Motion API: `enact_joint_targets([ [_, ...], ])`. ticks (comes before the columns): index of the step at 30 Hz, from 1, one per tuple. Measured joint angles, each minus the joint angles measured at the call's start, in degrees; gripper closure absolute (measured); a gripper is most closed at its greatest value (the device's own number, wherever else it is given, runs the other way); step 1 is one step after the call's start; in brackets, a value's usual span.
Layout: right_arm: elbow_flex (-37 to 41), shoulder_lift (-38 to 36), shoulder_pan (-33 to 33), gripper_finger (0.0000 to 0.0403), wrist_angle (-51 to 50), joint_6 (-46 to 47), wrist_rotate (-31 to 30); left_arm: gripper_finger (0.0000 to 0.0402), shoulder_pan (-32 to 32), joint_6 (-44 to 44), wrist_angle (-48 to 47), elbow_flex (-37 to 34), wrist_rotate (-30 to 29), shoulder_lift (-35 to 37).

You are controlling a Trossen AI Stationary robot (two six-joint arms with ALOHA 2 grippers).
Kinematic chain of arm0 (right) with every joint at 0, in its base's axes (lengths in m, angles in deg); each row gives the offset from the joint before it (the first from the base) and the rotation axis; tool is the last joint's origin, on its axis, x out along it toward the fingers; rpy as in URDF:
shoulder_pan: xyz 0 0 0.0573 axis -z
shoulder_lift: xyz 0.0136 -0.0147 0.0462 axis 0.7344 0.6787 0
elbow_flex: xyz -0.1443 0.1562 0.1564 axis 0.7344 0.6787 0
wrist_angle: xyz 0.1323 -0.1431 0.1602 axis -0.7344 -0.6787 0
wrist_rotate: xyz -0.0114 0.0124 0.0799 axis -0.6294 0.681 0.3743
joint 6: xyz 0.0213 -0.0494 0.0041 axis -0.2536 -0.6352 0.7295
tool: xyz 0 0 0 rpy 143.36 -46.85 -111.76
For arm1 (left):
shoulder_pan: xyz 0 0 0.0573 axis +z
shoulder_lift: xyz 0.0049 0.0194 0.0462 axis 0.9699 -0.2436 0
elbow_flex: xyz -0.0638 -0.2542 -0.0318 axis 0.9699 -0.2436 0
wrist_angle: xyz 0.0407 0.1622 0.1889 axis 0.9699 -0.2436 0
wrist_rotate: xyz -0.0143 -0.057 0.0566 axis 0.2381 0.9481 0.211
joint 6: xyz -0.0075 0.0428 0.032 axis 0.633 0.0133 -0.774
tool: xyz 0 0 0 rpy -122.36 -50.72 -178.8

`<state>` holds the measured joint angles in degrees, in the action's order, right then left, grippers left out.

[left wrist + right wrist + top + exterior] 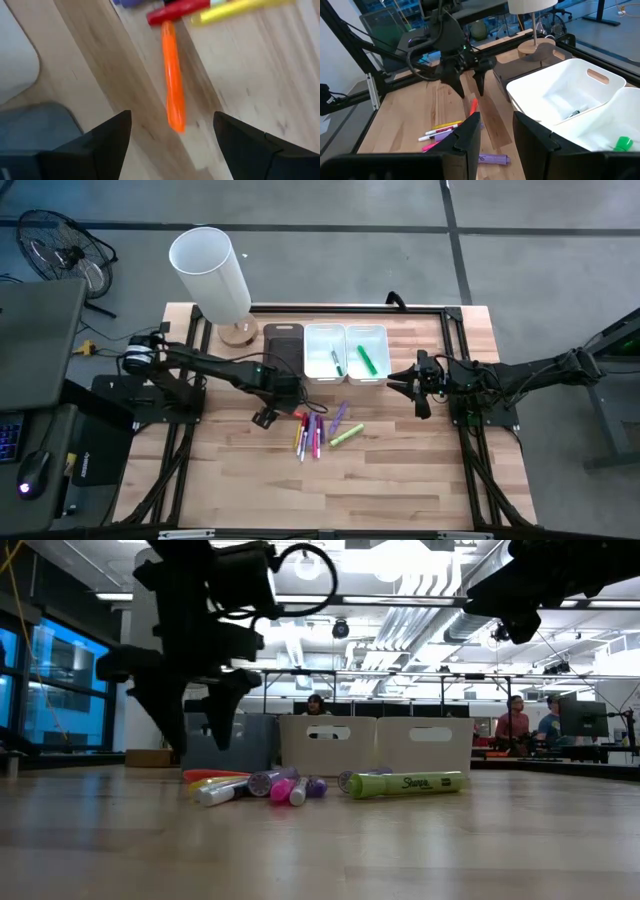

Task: Pick & Place Markers
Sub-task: Put the orange pen into the black bin

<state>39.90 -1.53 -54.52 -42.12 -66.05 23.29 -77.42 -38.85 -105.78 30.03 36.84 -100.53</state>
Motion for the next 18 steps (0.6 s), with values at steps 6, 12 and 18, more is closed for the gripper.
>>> enact_joint_targets([
  [6,0.00,0.04,-0.01,0.0299,0.02,0.00,0.00,0.0122,0.00,7.60,0.82,3.07,1.53,-5.87],
  [12,0.00,0.05,-0.01,0.0300,0.02,0.00,0.00,0.0122,-0.02,8.19,1.34,3.23,-0.24,-8.01],
  [18,0.00,0.07,-0.01,0.0300,0.01,0.00,0.00,0.0122,-0.04,9.31,2.03,3.22,-1.90,-8.54],
])
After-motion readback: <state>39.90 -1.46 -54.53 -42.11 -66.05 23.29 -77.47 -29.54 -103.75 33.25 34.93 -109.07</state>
